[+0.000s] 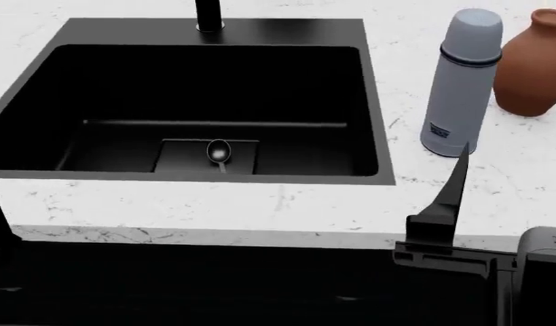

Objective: Turn the sink spout to the right.

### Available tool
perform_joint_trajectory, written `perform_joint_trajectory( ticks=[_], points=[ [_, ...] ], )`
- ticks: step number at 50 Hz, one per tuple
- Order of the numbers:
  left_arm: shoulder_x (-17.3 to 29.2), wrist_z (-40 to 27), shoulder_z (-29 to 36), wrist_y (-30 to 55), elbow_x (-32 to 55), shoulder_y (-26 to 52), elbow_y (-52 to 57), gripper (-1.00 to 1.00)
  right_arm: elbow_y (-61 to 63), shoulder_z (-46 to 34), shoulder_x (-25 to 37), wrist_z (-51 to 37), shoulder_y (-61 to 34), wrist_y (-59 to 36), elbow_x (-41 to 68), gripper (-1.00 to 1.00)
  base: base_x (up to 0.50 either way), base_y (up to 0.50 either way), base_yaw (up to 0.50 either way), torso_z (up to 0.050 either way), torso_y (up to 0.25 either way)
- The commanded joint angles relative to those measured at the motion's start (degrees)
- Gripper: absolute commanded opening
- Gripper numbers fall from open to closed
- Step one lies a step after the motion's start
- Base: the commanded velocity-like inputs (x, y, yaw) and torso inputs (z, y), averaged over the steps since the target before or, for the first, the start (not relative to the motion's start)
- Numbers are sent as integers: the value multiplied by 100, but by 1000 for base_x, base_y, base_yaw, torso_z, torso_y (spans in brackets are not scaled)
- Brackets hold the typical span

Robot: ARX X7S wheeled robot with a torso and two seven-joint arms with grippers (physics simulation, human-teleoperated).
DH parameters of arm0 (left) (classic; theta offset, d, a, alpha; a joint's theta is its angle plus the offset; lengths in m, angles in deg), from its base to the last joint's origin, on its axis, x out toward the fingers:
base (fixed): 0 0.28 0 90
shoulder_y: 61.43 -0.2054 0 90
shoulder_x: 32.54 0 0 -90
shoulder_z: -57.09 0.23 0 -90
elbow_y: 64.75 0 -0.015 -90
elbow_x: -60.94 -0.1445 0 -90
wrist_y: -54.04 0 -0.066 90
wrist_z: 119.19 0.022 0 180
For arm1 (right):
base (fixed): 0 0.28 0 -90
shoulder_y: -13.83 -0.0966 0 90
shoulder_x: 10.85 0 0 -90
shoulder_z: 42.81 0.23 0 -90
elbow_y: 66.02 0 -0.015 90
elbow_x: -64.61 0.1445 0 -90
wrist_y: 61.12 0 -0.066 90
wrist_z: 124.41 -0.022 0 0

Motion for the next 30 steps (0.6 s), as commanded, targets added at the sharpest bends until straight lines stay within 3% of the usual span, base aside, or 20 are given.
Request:
perform_joint_trajectory(
  ticks=[1, 12, 30],
  points=[
    [8, -15, -46, 88, 171, 50, 79, 100, 58, 57, 16, -8, 14, -33, 70, 100, 31, 363, 0, 0, 0],
    [26, -55, -39, 174, 241, 129, 98, 100, 32, 101, 40, 44, 9, 40, 134, 100, 67, 357, 0, 0, 0],
    [54, -99, 33, 140, 189, 73, 38, 100, 47, 250, 36, -4, 203, 151, 165, 100, 211, 232, 0, 0, 0]
  ],
)
